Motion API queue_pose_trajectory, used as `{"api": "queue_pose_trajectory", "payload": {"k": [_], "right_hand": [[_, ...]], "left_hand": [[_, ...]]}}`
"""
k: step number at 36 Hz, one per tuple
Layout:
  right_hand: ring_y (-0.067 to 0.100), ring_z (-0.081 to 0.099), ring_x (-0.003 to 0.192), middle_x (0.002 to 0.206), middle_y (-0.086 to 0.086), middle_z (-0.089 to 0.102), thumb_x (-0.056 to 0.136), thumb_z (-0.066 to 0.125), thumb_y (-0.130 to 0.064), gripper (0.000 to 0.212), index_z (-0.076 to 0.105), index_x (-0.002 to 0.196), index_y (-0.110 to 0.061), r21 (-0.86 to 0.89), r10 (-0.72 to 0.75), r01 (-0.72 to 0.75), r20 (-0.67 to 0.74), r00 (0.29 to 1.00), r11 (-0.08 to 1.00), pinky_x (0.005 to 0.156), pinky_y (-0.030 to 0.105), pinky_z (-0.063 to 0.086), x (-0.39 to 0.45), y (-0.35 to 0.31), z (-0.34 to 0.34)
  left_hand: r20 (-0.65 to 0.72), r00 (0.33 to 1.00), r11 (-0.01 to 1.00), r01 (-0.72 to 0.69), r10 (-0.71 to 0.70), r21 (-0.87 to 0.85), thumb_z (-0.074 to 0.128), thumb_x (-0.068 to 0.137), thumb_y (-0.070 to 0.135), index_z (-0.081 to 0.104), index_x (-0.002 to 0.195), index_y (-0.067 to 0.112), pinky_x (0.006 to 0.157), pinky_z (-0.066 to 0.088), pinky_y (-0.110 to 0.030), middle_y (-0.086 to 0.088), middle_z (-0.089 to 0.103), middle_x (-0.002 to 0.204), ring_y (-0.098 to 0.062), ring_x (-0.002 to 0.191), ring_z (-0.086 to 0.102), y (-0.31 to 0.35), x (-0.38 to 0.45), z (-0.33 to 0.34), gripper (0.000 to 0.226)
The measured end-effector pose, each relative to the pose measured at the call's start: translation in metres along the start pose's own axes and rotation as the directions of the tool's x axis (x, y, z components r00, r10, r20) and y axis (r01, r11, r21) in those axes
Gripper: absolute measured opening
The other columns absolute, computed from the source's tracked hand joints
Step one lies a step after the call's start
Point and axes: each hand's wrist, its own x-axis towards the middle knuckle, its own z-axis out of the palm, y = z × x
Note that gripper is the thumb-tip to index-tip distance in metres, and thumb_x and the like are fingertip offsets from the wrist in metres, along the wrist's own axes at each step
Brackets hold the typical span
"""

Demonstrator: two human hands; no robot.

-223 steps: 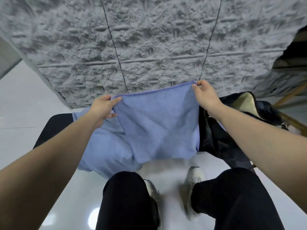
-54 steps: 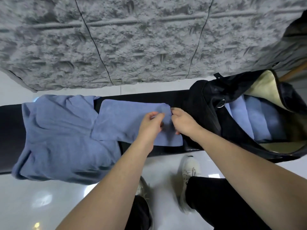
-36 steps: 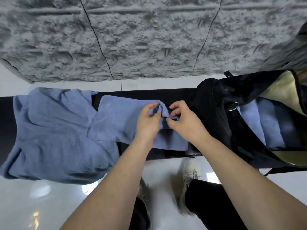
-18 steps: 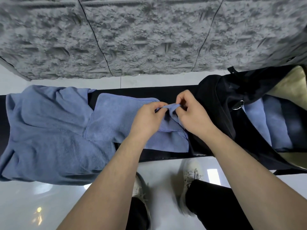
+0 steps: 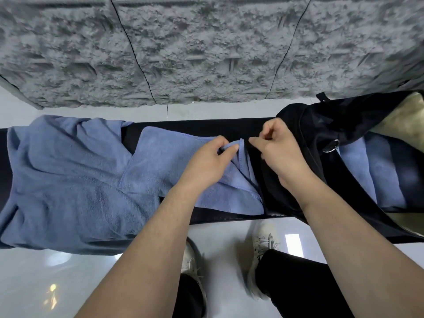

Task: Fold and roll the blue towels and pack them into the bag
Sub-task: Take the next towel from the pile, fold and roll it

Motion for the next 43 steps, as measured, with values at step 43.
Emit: {"api": "queue_pose_trajectory", "payload": {"k": [43], "right_hand": [[0.004,0.062,0.104,0.109,-0.013,0.066,0.088,0.064,-0.031,0.036,0.055,0.124,-0.032,-0.161,0.101,-0.057,0.281,0.954,0.985,0.092,0.021,0.047,-0.003,0.01,-0.007]], "left_hand": [[0.064,0.998,0.98,0.041,-0.029,-0.194,0.063,0.094,0.03,0.07,0.091,0.028,0.087,0.048,-0.025,0.005,0.07,0.097,-0.011,0.09,0.062,0.004,0.0,-0.003,0.008]]}}
